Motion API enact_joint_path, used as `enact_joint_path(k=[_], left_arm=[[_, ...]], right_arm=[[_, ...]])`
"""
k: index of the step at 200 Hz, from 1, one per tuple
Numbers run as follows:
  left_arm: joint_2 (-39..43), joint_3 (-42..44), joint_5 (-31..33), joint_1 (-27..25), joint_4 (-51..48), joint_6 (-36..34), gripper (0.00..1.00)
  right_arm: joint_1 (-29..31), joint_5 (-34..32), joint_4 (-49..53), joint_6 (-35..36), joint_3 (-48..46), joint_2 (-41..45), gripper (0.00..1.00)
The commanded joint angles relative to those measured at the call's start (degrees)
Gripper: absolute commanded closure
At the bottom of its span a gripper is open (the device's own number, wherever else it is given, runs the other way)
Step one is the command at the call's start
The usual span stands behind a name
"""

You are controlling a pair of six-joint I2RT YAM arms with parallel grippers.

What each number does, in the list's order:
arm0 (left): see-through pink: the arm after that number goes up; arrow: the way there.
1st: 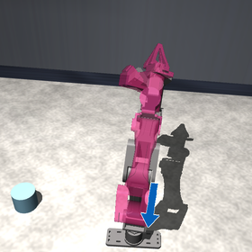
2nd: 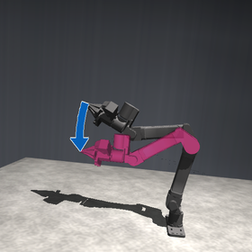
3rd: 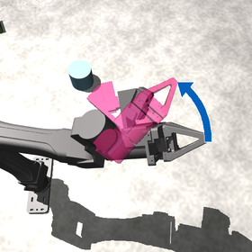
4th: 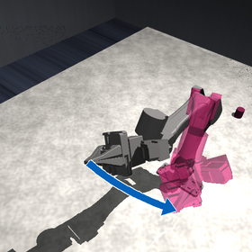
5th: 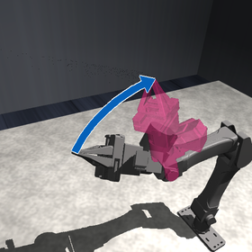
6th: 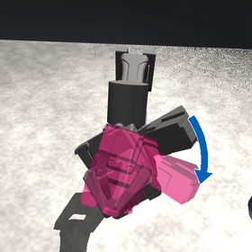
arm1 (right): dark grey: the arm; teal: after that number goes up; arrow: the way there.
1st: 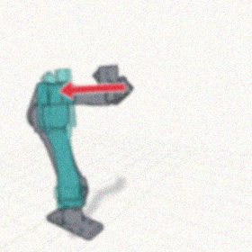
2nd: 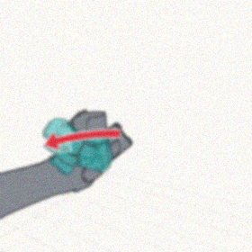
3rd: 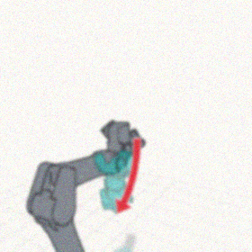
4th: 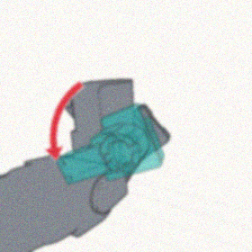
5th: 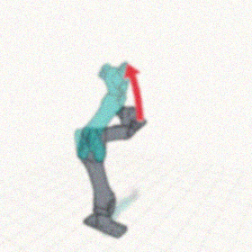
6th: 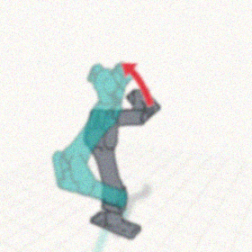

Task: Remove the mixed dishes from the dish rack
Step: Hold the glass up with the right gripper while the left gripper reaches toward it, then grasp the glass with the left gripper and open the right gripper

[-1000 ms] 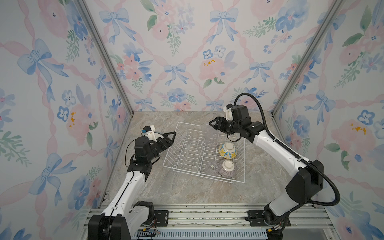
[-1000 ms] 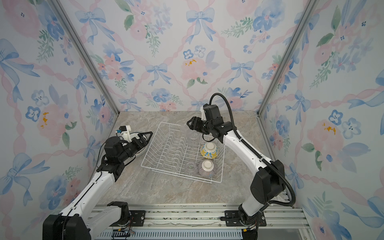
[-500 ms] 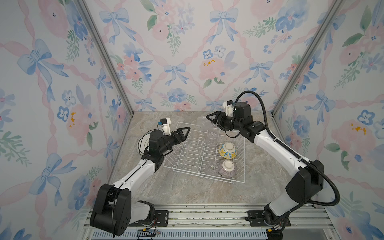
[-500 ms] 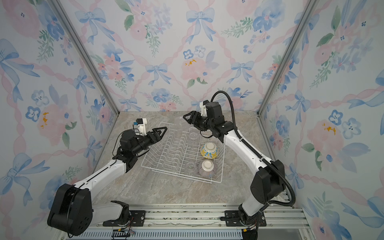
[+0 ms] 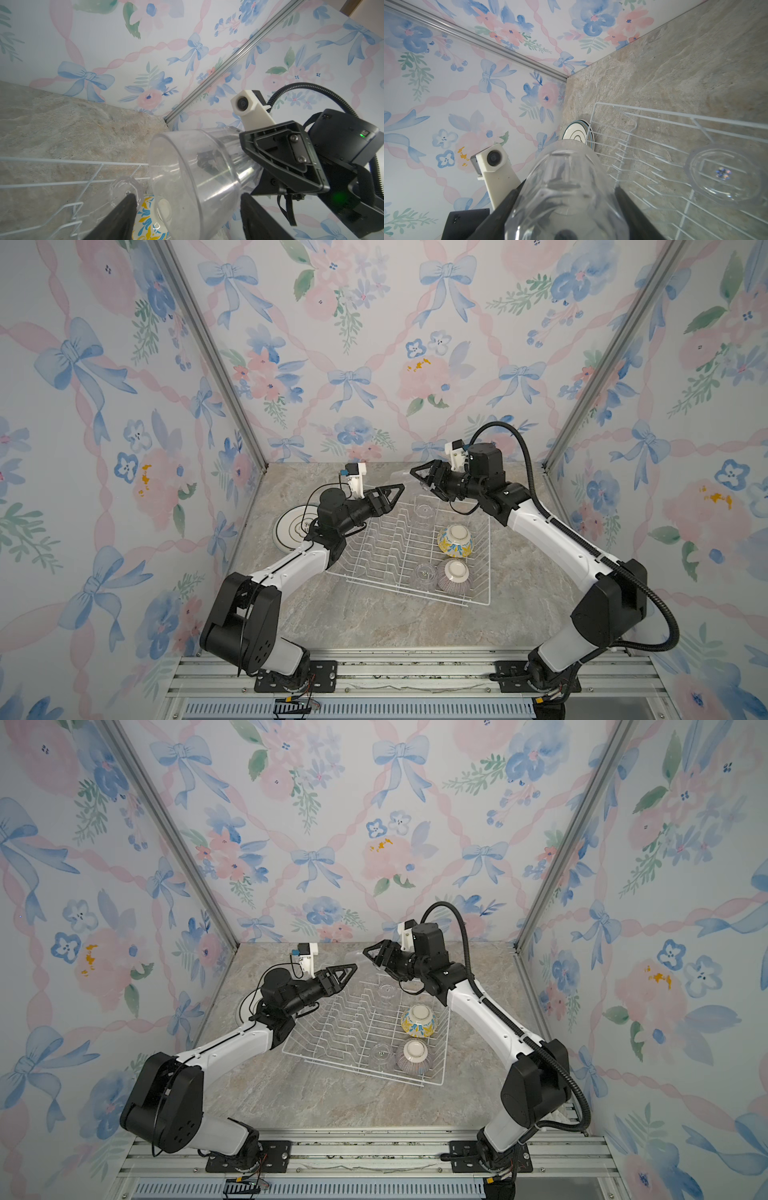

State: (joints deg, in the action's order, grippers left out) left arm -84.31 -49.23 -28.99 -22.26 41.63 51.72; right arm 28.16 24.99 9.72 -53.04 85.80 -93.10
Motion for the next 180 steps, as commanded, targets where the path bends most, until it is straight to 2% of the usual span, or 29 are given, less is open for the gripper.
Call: enact_joint_path(k=[1,112,124,138,146,168,180], left_arm=[[-1.6,-1.8,-1.2,-0.5,3.0,0.5,0.23],[-8.5,-4.3,-6.4,-1.3,16.1,7.0,0.62],[-9.0,-4.7,-6.7,-1.4,16.1,7.2,0.73],[-9.4,-4.8,-6.5,-1.4,16.1,7.6,0.93],[-9.6,-4.9,-6.3,-1.3,16.1,7.8,0.99],[-9.8,-4.6,-5.5,-1.2,16.0,8.1,1.00],[-9.8,-4.2,-4.9,-0.9,16.0,8.3,1.00]], right_arm=[[-0.3,1.7,-3.4,-0.9,-0.2,0.7,0.76],[-0.3,5.9,-6.4,-3.7,0.5,-3.4,0.73],[-0.4,6.0,-6.4,-3.9,0.5,-3.7,0.73],[-0.3,6.3,-6.4,-4.0,0.6,-4.1,0.73],[-0.3,6.4,-6.5,-4.0,0.6,-4.2,0.71],[-0.4,6.4,-6.6,-4.0,0.4,-4.0,0.67],[-0.5,6.4,-6.6,-3.7,0.3,-3.7,0.56]])
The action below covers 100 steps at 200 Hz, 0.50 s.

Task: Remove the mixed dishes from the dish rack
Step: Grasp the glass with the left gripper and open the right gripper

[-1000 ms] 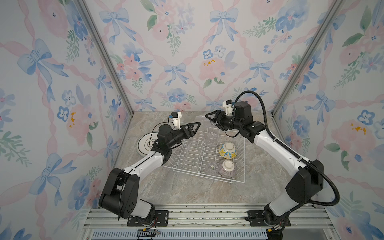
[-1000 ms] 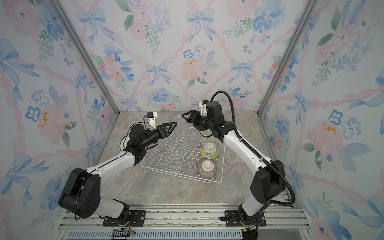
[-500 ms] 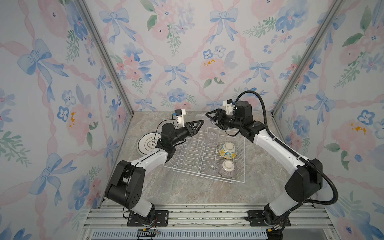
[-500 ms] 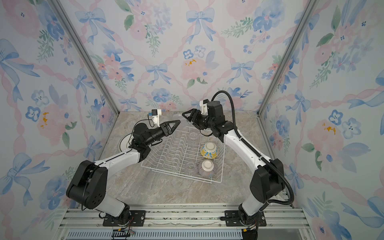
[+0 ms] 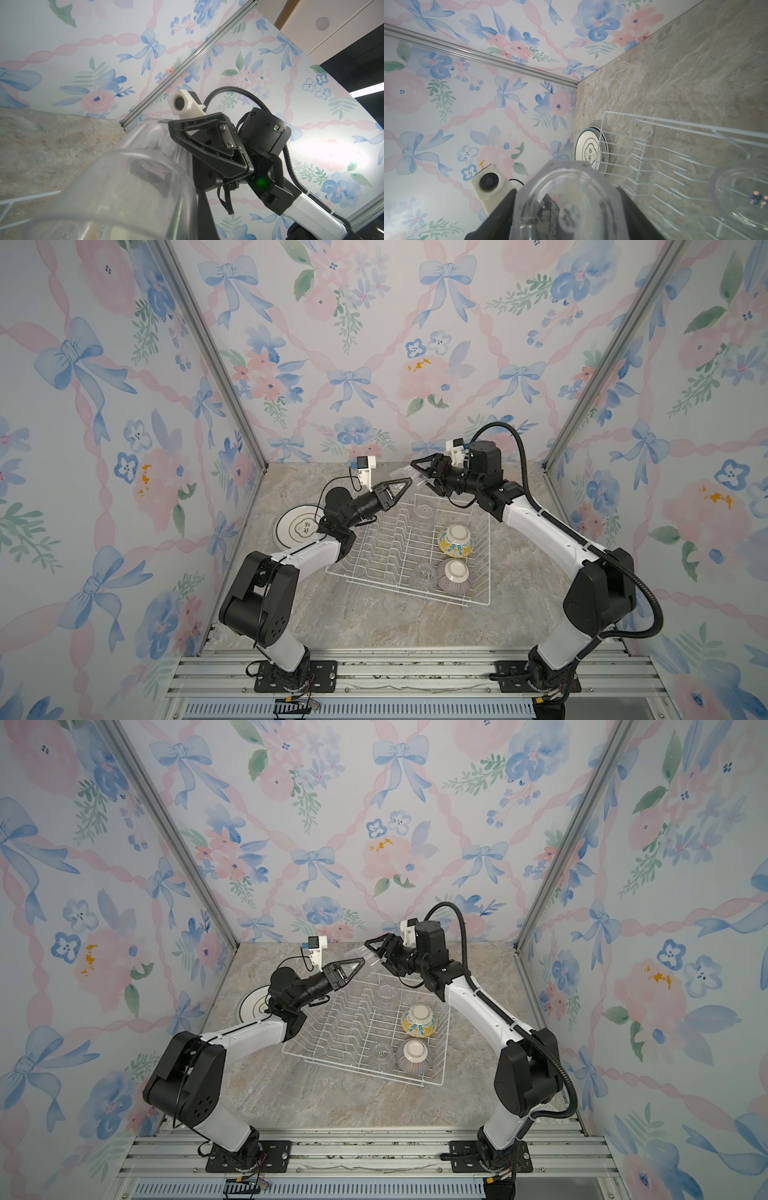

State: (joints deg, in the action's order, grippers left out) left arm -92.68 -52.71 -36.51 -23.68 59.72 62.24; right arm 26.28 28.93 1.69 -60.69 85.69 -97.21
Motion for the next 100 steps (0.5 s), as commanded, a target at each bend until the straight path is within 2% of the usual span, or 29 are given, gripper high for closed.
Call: enact_joint_path(k=[1,67,100], left_arm=[[-1.4,-0.7,2.7,0.5,-2.1,-2.1,1.00],[2.7,0.7,7.2,1.0,-9.4,-6.3,1.00],[5.3,2.0,9.9,1.1,-13.5,-8.7,1.00]], right_arm=[[1.4,2.5,1.4,4.0,0.4,0.4,0.55],[0.4,0.1,1.1,5.3,-2.0,2.1,0.01],[0.1,-0.3,1.3,5.4,-2.1,2.1,0.03]])
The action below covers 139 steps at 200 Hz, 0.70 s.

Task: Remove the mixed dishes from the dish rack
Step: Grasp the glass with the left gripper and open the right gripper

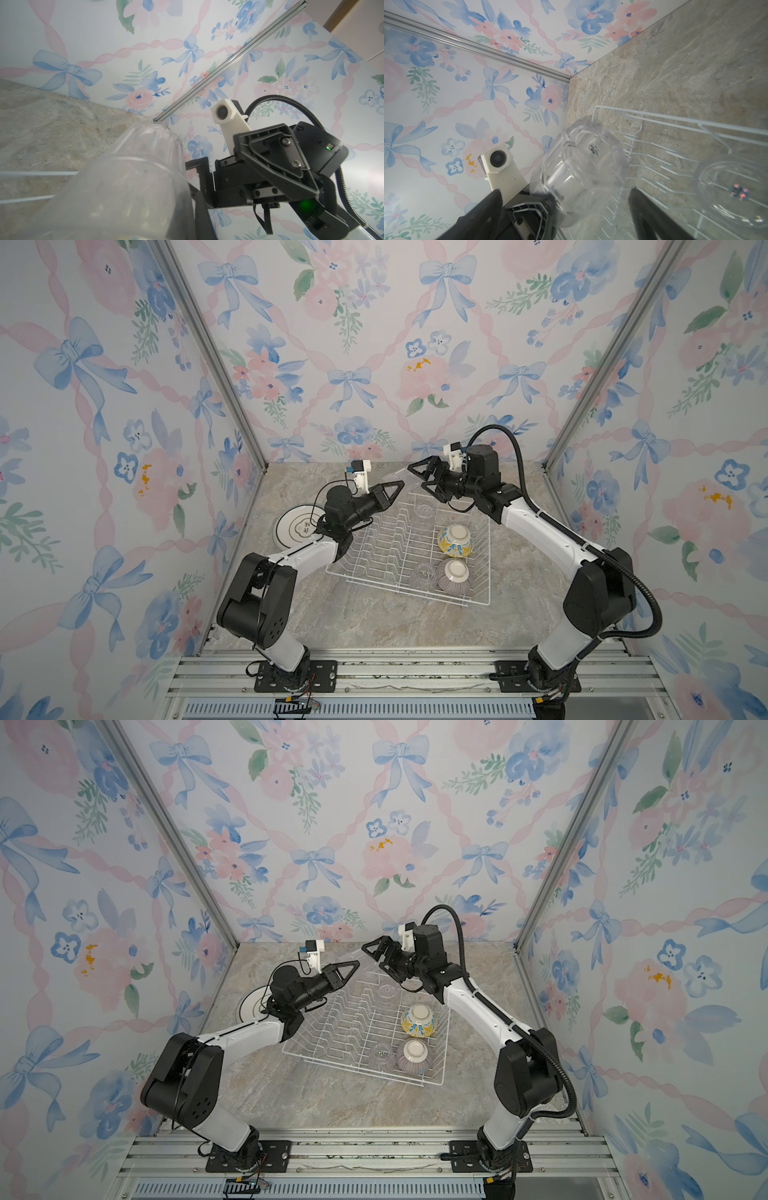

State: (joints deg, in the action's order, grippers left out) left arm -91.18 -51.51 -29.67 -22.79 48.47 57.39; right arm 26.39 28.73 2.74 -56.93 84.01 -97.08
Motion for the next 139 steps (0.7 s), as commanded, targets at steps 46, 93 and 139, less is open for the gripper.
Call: enact_joint_path(k=[46,93,139], left_arm=[[7.0,3.5,5.1,0.9,-4.2,-4.3,1.00],[9.4,4.0,7.0,2.6,-9.5,-6.3,1.00],[11.2,3.3,8.3,5.2,-15.7,-8.1,1.00]], right_arm=[[-0.1,0.2,0.1,1.6,1.1,1.8,0.04],[0.0,0.4,0.2,1.8,1.5,0.9,0.03],[0.1,-0.5,2.1,3.2,2.5,-0.1,0.03]])
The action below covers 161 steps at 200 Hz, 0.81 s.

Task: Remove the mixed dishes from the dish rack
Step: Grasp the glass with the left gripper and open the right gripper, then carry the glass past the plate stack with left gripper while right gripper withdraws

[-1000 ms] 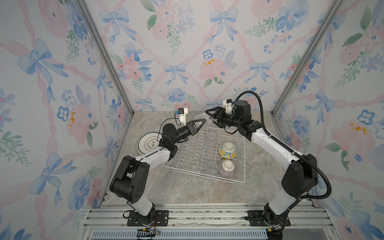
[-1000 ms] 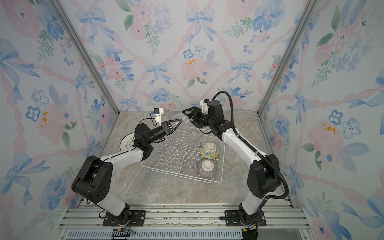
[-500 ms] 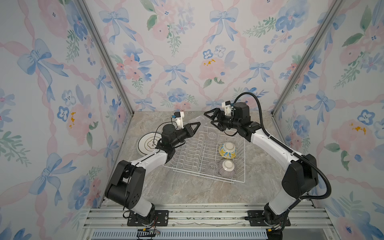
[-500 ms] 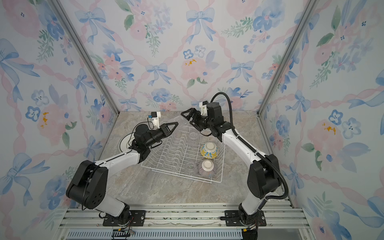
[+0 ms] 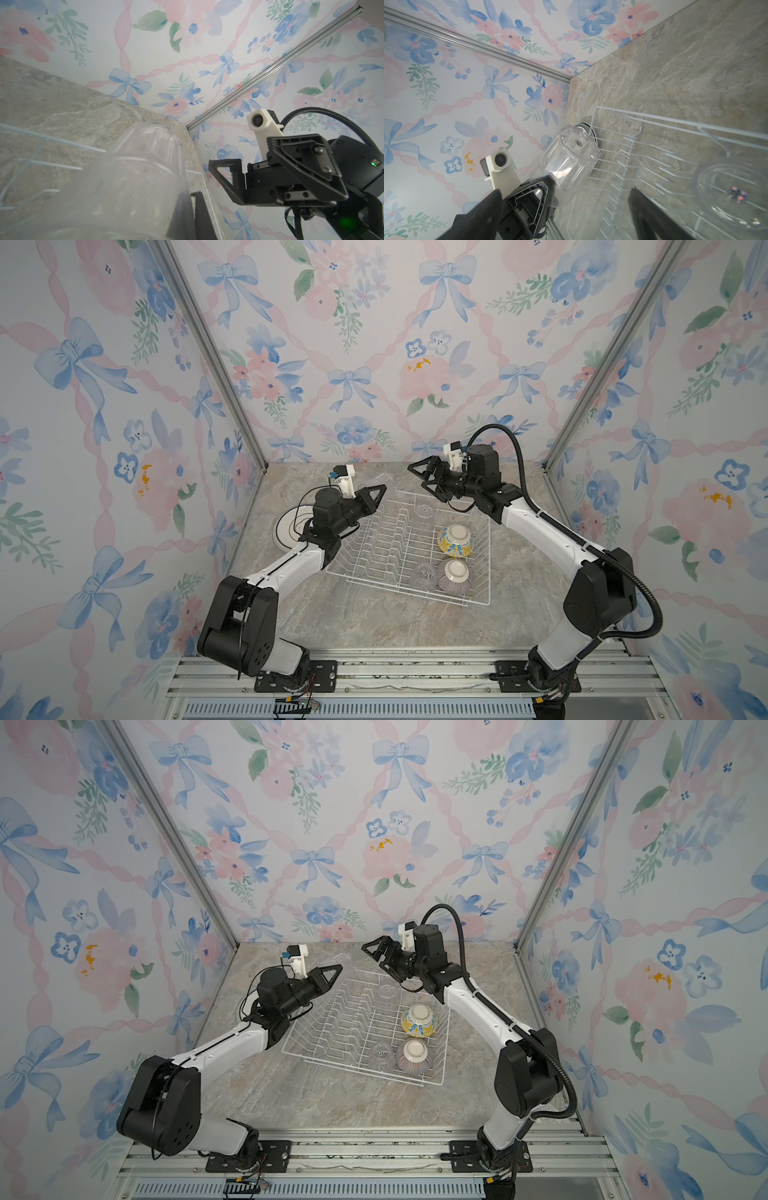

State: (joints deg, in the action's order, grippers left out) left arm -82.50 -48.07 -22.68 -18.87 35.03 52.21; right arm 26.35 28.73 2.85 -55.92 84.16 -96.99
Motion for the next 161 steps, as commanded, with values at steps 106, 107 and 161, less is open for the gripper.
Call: enact_joint_path(k=[106,107,161], left_arm=[[11.3,-5.4,17.7,5.3,-32.3,-16.7,1.00],[11.3,-5.5,17.9,5.3,-32.7,-16.9,1.00],[11.1,-8.5,23.0,11.6,-43.8,-19.8,1.00]], right_arm=[[-0.9,-2.2,2.5,7.0,1.0,0.4,0.03],[-0.9,-2.3,2.5,7.1,0.9,0.5,0.03],[-2.4,-4.3,2.1,9.8,-2.8,1.9,0.03]])
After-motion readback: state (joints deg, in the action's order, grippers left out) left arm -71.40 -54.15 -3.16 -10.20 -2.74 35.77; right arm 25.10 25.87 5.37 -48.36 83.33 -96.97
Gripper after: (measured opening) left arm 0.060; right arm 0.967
